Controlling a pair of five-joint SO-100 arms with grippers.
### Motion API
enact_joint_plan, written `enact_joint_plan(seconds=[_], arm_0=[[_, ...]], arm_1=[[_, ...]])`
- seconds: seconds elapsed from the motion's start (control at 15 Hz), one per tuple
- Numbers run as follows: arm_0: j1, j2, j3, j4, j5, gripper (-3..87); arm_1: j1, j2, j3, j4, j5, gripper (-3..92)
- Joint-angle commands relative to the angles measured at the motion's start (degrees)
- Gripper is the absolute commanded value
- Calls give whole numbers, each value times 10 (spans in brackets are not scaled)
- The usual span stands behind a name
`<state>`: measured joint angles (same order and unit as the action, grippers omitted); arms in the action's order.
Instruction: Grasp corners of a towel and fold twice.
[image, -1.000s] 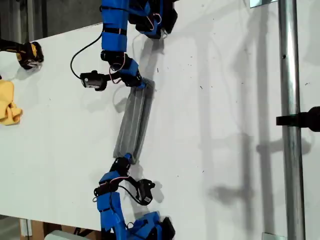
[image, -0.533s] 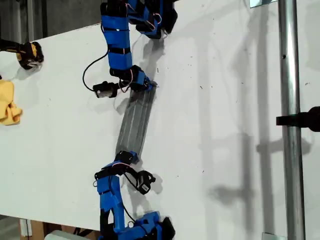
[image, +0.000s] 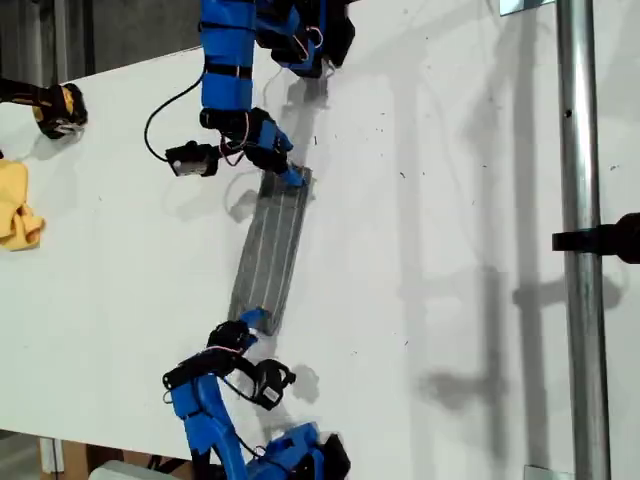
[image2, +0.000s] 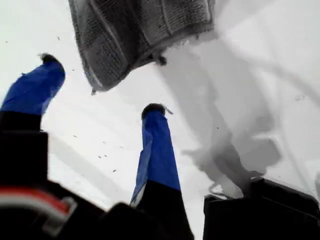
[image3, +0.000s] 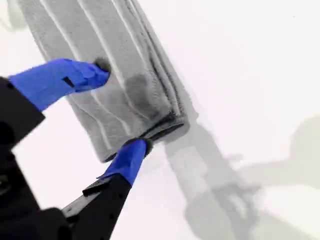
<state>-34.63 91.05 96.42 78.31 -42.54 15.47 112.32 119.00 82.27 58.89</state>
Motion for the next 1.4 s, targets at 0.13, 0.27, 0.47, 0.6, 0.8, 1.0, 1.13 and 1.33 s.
enact_joint_plan(seconds=[0.13, 0.27, 0.47, 0.6, 0.8, 1.0, 1.13, 1.33], arm_0=[[5, 196, 48, 33, -12, 276], [38, 338, 159, -4, -35, 237], [134, 621, 377, -36, -142, 153], [192, 792, 508, -64, -195, 136], [265, 1086, 691, -87, -202, 143], [281, 1084, 727, -112, -188, 148], [280, 1084, 737, -122, -188, 148], [280, 1084, 737, -108, -196, 146]], arm_1=[[30, 202, 20, 110, 39, 373], [-11, 235, 38, 113, 93, 384], [-98, 394, 150, 105, 239, 373], [-148, 541, 237, 88, 313, 355], [-162, 526, 243, 89, 352, 378], [-114, 428, 237, 62, 330, 405], [-45, 308, 250, -31, 265, 413], [23, 110, 196, -141, 193, 421]])
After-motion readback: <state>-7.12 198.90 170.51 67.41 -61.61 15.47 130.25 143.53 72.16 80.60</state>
